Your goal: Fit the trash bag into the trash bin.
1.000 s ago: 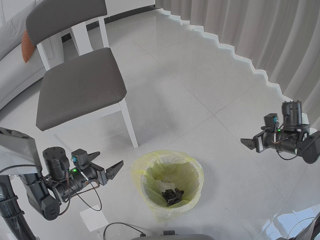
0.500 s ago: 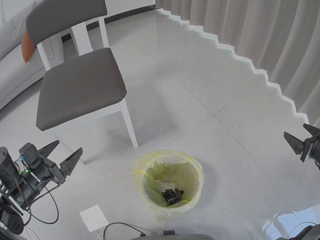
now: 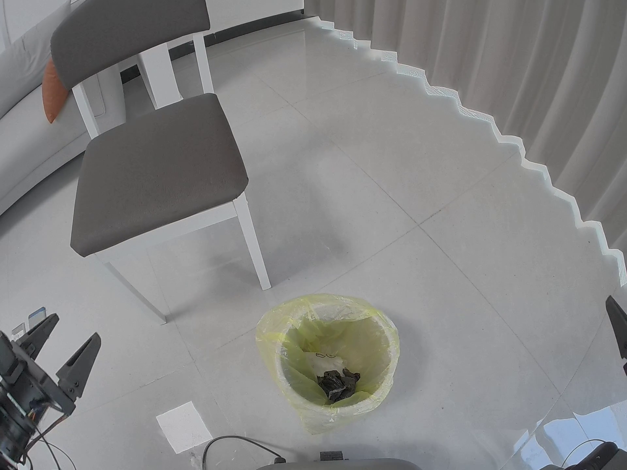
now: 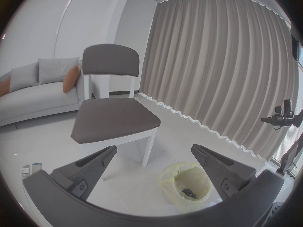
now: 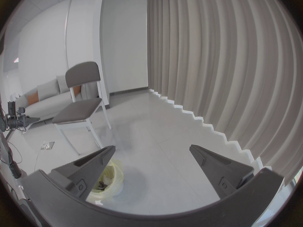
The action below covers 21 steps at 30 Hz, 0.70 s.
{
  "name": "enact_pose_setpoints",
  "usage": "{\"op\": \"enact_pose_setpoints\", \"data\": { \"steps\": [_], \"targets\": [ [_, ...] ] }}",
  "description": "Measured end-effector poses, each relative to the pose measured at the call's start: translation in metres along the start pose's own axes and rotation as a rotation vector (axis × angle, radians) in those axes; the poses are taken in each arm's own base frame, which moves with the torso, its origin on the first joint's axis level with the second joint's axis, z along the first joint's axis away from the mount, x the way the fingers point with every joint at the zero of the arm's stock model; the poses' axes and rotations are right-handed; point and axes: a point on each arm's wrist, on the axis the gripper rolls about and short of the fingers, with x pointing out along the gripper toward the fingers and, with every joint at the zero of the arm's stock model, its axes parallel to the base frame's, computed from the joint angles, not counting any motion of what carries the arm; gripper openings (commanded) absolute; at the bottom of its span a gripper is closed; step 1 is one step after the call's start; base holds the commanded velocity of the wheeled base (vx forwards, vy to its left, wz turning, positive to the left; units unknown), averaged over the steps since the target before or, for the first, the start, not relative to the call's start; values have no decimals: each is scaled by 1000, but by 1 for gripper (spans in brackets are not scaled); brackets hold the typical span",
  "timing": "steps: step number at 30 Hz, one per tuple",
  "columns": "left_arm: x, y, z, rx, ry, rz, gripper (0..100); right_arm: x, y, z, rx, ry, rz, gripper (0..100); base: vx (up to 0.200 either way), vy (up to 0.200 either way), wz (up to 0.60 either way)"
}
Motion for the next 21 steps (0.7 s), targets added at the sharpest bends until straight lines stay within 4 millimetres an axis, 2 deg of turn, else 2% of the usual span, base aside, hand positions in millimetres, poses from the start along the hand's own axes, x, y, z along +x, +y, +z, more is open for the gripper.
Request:
{"op": "enact_pose_setpoints", "data": {
  "steps": [7, 13, 16, 21],
  "targets": [
    [-44, -9, -6, -14, 44, 16, 100, -30, 2, -19, 30, -36, 34, 100, 0, 0, 0],
    [-85, -18, -10, 2, -37, 73, 100, -51, 5, -39, 42, -72, 64, 100, 0, 0, 0],
    [-98, -20, -8, 19, -112, 111, 100, -57, 6, -50, 29, -93, 59, 100, 0, 0, 0],
    [-108, -22, -5, 34, -213, 177, 100, -61, 4, -54, -1, -135, -53, 100, 0, 0, 0]
  ]
}}
